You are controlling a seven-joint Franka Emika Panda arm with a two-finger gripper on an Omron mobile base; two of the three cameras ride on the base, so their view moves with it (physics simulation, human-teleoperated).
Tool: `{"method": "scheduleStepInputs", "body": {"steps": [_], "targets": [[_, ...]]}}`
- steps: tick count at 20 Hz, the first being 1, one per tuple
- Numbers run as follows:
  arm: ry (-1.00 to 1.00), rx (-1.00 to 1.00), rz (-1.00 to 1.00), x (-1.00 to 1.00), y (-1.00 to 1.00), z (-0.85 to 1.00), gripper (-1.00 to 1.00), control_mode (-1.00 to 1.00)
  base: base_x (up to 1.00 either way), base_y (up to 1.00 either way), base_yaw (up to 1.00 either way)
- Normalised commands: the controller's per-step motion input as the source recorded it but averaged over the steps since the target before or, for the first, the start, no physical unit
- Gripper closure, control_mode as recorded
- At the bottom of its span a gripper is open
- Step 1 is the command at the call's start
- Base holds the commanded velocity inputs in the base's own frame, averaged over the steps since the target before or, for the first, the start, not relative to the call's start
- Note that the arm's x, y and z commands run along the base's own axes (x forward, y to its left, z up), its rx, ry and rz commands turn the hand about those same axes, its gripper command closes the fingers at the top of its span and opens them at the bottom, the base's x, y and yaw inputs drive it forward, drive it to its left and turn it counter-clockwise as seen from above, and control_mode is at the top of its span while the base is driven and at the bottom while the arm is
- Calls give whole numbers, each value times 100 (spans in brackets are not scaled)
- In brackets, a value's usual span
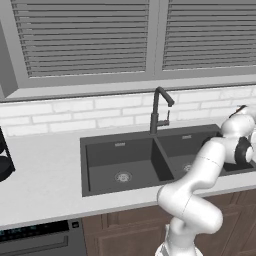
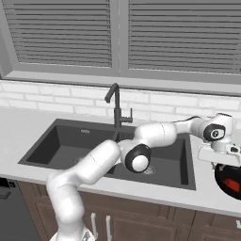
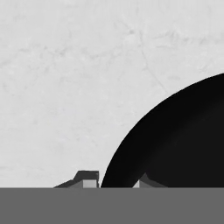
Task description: Pick the bell pepper from the sink and place it in the bowl. Then pick the bowl and place it in the microwave. Then close the microwave door and press the start button.
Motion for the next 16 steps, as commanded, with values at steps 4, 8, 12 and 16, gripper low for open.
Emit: {"method": "scheduleStepInputs", "body": {"steps": [4,8,12,16], "targets": [[-4,0,6,0,23,7,100,-100,0,0,0],[-3,0,7,-4,45,2,100,-100,0,0,0],[-15,0,2,-43,53,0,100,-100,0,0,0],[-29,-1,0,-55,45,0,100,-100,0,0,0]]}}
